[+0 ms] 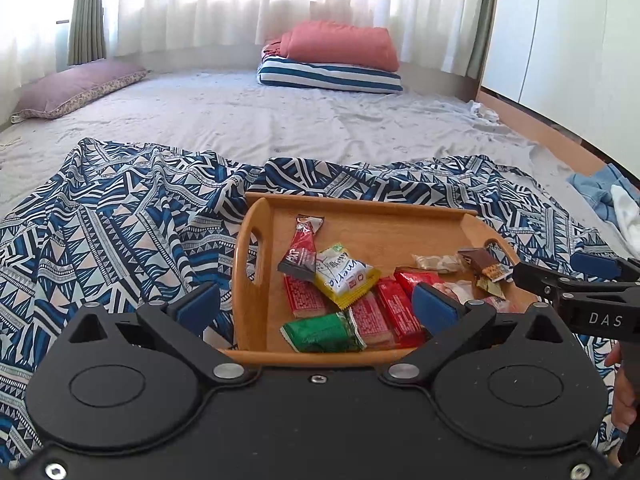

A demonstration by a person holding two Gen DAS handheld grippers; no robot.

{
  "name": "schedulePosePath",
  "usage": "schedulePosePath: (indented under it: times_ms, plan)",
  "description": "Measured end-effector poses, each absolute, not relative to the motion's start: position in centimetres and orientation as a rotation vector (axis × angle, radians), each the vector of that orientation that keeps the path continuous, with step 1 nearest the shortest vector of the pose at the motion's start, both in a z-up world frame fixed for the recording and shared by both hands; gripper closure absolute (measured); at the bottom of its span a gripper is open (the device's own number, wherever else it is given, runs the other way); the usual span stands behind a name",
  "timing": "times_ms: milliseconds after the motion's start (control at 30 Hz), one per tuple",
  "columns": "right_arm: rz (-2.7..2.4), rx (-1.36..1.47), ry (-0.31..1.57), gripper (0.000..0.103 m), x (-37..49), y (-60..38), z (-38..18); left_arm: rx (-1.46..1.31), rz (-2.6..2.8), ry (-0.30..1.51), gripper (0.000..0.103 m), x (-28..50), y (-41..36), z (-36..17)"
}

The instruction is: Organize snacks

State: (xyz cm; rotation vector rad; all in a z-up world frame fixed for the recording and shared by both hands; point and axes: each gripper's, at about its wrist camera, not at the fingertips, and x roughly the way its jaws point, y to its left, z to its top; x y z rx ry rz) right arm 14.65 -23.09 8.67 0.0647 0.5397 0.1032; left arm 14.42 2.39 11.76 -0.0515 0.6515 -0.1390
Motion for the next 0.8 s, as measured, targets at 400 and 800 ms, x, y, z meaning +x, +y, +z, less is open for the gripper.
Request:
schedulePosePath:
  times_ms: [400, 800]
  plan:
    - [0.101, 0.059, 0.524, 0.0, 10.5, -23.1, 7.9, -0.041, -0.139, 0.646, 0.001, 10.0, 2.2, 10.6]
    - [0.08, 0.028, 0.537, 0.0, 8.4, -22.5, 5.4, -0.006, -0.079, 0.695, 0.001, 9.1, 0.9, 6.2]
